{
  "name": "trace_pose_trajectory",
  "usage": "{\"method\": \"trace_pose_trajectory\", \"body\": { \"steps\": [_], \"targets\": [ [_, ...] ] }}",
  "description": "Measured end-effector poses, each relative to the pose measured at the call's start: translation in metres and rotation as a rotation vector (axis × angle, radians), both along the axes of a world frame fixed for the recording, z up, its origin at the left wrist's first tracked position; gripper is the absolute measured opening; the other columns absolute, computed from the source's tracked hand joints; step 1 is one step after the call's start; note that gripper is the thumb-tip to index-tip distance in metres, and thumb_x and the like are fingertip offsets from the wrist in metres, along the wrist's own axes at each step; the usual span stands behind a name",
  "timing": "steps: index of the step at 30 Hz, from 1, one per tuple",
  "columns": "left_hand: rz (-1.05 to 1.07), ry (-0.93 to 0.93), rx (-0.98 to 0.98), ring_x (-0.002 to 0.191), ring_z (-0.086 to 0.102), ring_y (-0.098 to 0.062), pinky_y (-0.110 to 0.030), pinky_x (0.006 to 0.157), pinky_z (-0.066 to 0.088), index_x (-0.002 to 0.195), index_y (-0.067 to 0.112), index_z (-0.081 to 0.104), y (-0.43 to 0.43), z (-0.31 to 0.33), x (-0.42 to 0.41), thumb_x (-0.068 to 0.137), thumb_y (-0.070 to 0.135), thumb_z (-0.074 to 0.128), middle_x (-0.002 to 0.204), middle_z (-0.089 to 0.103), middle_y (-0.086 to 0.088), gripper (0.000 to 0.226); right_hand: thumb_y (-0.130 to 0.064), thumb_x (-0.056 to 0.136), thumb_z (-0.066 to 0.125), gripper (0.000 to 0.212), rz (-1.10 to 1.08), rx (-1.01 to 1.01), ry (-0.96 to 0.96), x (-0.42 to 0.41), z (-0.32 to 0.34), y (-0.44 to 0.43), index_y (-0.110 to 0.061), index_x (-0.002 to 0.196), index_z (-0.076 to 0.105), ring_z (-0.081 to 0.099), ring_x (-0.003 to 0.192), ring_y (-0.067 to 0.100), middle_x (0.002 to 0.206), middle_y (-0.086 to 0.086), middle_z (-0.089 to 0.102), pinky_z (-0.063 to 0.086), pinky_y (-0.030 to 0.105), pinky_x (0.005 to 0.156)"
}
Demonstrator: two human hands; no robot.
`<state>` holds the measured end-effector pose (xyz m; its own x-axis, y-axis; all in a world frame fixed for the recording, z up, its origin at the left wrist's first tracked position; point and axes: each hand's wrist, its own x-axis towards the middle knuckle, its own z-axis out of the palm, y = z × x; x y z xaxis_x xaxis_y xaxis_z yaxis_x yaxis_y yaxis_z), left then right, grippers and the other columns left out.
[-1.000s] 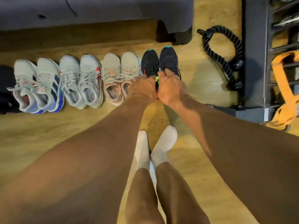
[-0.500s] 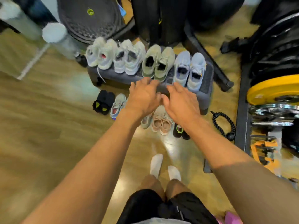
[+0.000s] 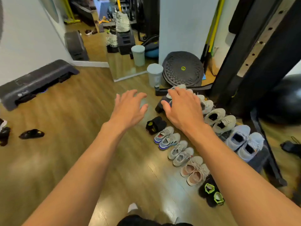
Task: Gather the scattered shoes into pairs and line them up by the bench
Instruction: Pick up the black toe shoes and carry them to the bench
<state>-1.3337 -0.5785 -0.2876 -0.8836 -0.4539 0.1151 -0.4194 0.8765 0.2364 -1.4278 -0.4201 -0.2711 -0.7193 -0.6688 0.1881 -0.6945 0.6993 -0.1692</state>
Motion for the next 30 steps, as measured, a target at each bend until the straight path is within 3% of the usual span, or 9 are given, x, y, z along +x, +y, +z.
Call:
{"method": "trace_pose_trajectory", "body": {
  "steps": [7,12,18,25,30],
  "targets": [
    [0.221,0.058,-0.033,0.136,0.036,-0.028,-0.058,0.113,0.02,0.136,0.03,0.047,-0.141,0.028,0.114,0.095,0.046,0.044,0.145,0.044,-0.005,0.045,-0.05,0.095,0.04,0.054,0.207,-0.027,0.008,0.079,0.022,-0.158,-0.021,0.14,0.042,0.029,0.141,0.027,0.151,0.007,0.035,0.025,0.052,0.113],
    [0.375,0.046,-0.019,0.135,0.036,-0.029,-0.054,0.112,0.024,0.137,0.028,0.046,-0.221,0.035,0.198,0.096,0.044,0.042,0.146,0.043,-0.006,0.045,-0.052,0.095,0.039,0.053,0.391,-0.012,0.026,0.149,0.031,-0.269,-0.023,0.14,0.044,0.026,0.143,0.026,0.154,0.006,0.032,0.02,0.054,0.114],
    [0.621,0.053,0.04,0.138,0.033,-0.029,-0.053,0.113,0.021,0.138,0.028,0.046,-0.314,0.017,0.279,0.096,0.042,0.045,0.149,0.038,-0.008,0.045,-0.052,0.095,0.04,0.051,0.629,0.035,0.021,0.221,0.021,-0.399,-0.023,0.137,0.047,0.031,0.141,0.026,0.153,0.008,0.034,0.024,0.053,0.113],
    [0.809,0.009,0.071,0.131,0.041,-0.028,-0.05,0.108,0.031,0.135,0.027,0.049,-0.426,-0.02,0.327,0.093,0.042,0.048,0.143,0.046,-0.004,0.044,-0.049,0.094,0.042,0.05,0.826,0.071,-0.035,0.263,-0.012,-0.538,-0.023,0.137,0.046,0.028,0.141,0.025,0.152,0.007,0.034,0.021,0.054,0.113],
    [0.922,-0.021,0.132,0.133,0.039,-0.026,-0.049,0.108,0.03,0.137,0.026,0.047,-0.505,-0.029,0.348,0.094,0.039,0.047,0.143,0.045,-0.004,0.045,-0.052,0.095,0.039,0.05,0.913,0.149,-0.067,0.277,-0.027,-0.639,-0.024,0.136,0.045,0.027,0.141,0.025,0.151,0.005,0.035,0.022,0.051,0.11]
  ]
}}
